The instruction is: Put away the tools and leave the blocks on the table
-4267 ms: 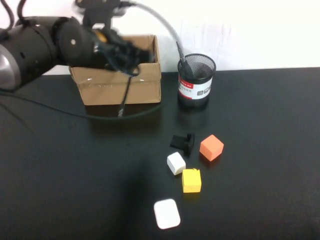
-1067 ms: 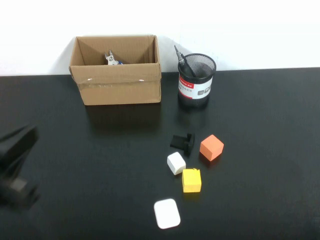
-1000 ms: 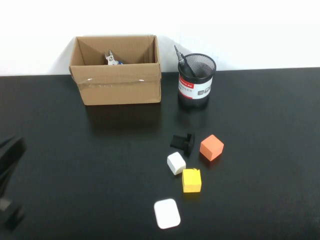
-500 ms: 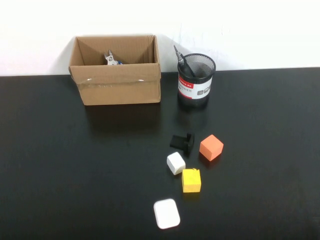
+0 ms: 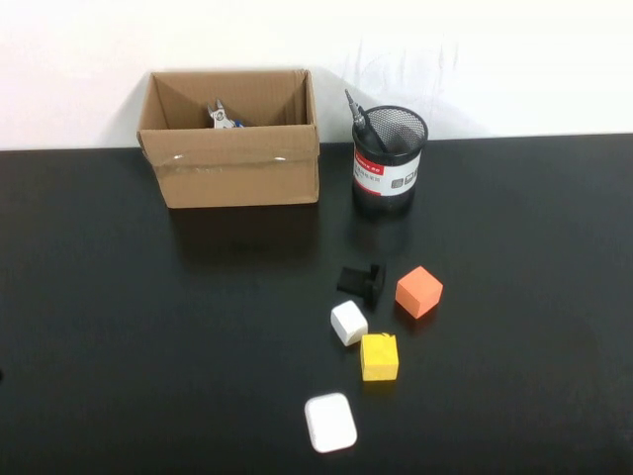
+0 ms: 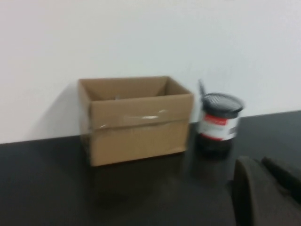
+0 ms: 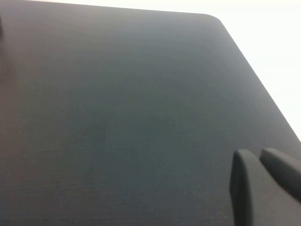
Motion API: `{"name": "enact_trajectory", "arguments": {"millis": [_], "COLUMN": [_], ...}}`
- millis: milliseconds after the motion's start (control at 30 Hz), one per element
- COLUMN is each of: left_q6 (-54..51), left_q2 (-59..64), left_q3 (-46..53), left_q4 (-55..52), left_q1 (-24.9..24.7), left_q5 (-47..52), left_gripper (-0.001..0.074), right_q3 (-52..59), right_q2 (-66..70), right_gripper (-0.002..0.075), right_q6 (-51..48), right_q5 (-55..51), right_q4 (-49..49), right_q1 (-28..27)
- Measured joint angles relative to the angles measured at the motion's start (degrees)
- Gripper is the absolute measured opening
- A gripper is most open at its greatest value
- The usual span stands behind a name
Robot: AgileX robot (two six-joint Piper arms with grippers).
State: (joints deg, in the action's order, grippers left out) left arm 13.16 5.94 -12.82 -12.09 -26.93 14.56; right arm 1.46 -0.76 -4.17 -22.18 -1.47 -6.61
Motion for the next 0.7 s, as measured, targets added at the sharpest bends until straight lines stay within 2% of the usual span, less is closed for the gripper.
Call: {"name": "enact_trajectory", "arguments": {"millis": [167, 333, 433, 600, 700], "left_q6": [-8.99, -11.16, -11.24, -11.24, -11.38], "left_q2": [0.0, -0.92, -4.97, -6.4, -6.44], "left_q3": [4.19, 11.57, 13.99, 14.42, 14.42], "left_q4": [5.92, 10.24, 10.45, 10.68, 10.68], "left_q1": [11.01, 22.51, 24.53, 24.68, 24.68], "left_q5": [-2.85, -10.93, -8.68, 4.1, 5.51], "left_gripper": [-0.0003, -0.0003, -0.0003, -0.0003, -0.0003], "right_q3": [0.0, 0.0, 0.0, 0.0, 0.0], "right_q2": [0.0, 0.0, 0.0, 0.0, 0.0], "right_gripper": [-0.0011, -0.0011, -0.0011, -0.0011, -0.0011], "right_q6": [0.0, 0.0, 0.0, 0.0, 0.0], "right_q5": [-0.1, -0.1, -0.1, -0.1, -0.1], "right_q4": [0.0, 0.0, 0.0, 0.0, 0.0], "right_q1": [0.0, 0.0, 0.0, 0.0, 0.0]}}
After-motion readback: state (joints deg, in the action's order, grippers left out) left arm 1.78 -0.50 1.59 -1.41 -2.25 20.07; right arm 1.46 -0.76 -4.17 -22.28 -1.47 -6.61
